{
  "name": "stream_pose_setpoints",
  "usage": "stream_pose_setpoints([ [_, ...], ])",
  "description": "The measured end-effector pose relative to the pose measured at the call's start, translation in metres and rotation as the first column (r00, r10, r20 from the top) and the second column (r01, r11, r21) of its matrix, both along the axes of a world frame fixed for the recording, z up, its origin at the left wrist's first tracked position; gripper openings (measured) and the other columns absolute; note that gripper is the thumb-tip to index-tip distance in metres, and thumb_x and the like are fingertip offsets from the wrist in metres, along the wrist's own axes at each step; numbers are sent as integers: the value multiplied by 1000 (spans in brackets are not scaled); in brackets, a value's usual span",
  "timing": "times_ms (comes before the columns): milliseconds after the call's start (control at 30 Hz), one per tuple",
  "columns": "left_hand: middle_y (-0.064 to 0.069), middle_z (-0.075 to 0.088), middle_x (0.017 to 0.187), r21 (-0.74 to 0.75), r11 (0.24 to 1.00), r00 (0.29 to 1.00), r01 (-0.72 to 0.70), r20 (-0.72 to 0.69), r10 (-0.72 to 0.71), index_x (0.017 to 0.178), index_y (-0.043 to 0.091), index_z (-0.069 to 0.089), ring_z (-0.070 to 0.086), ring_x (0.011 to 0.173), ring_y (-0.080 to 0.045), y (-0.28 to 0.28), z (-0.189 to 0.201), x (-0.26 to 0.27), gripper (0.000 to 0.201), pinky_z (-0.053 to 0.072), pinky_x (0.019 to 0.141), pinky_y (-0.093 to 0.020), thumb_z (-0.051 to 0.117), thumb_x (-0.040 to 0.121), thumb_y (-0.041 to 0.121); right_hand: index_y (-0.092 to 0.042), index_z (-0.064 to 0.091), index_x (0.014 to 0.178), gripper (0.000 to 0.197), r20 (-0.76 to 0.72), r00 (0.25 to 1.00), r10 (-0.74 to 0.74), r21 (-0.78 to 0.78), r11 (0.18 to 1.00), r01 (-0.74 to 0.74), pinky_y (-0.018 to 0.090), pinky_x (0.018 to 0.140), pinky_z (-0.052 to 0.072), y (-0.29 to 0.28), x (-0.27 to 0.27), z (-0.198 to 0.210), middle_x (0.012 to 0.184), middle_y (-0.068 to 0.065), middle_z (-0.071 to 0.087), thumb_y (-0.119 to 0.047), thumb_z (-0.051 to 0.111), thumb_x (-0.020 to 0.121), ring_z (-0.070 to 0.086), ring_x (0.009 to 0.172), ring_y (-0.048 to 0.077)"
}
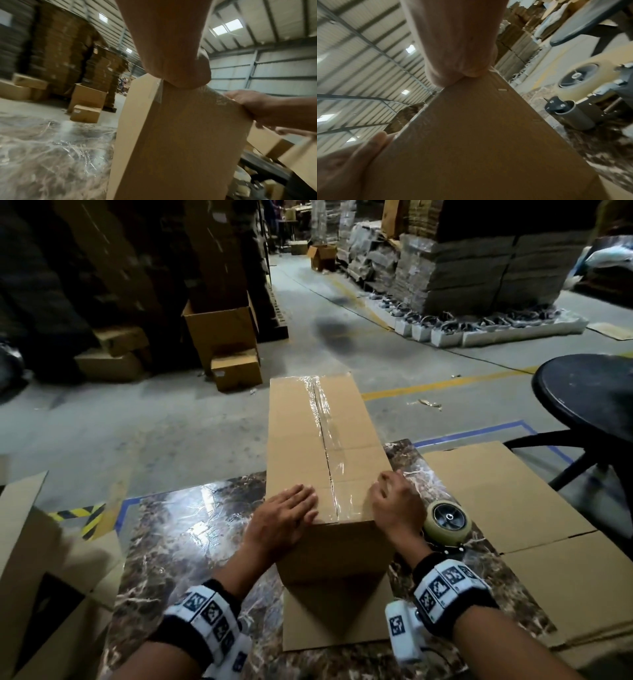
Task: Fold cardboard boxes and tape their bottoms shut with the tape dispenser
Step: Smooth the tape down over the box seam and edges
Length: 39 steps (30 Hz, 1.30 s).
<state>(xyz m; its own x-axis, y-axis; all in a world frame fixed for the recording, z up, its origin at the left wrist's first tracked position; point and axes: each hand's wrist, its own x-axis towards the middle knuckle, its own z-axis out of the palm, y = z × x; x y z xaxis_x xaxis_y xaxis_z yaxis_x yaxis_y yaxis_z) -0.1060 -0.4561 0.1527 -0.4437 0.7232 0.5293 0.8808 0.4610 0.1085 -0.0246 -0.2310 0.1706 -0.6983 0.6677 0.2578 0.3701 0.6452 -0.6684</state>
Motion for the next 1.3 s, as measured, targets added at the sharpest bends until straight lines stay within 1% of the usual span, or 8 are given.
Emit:
stream_pose_setpoints([
  [167,-10,70,118,470,721,855,-509,370,363,108,5,74,64,115,-22,18,-17,19,38,53,94,-33,46,99,28,-16,69,112,28,-106,984,-144,-28,990,141,26,68,37,-4,-1,-12,97,10,73,-24,53,91,61,78,23],
  [433,-7,66,121,529,-135,519,-838,848,105,126,7,53,61,108,-13,52,-8,33,45,39,80,-2,45,84,21,-11,71,119,33,-249,859,-447,-450,839,306,17,79,43,-13,-2,-17,114,5,72,-11,51,92,65,100,16],
  [667,-7,59,124,315,-344,311,-885,948,69,128,17,41,59,105,-27,65,-12,28,51,49,87,-52,38,86,46,-12,71,120,36,-181,840,-511,-554,759,342,27,76,45,-16,-2,-16,102,3,71,-22,48,93,56,87,15],
  [767,-16,52,132,239,-291,255,-926,967,-19,138,15,35,54,112,-31,64,-7,34,61,47,92,-51,38,91,55,-7,71,110,41,-66,890,-451,-553,759,344,29,66,39,-11,2,-20,97,8,69,-33,44,92,57,82,22],
  [867,-19,35,148,253,-70,249,-965,967,59,148,14,25,36,132,-35,49,0,51,77,34,104,-53,32,91,66,-11,56,131,47,52,958,-281,-518,813,266,33,72,41,-5,13,-12,118,14,64,-40,44,95,59,99,29],
  [967,-15,30,154,461,308,554,-832,691,464,147,15,28,23,145,-31,31,12,47,76,19,113,-65,34,88,64,-16,40,145,66,-22,997,-72,-95,993,70,52,112,30,-9,14,1,150,12,43,-53,39,90,42,135,30],
  [1100,-12,35,155,222,827,848,-517,264,459,147,17,34,22,148,-29,40,23,22,62,20,116,-57,37,92,43,-19,45,145,64,71,975,210,285,933,-221,62,116,10,-40,0,6,159,14,29,-53,29,93,21,149,28],
  [1300,-16,64,128,-153,918,913,-366,133,386,121,7,66,60,120,-33,23,1,20,51,50,98,-47,37,93,39,-23,41,146,64,284,950,133,414,876,-246,66,114,5,-26,3,-13,158,20,28,-54,37,91,20,148,38],
])
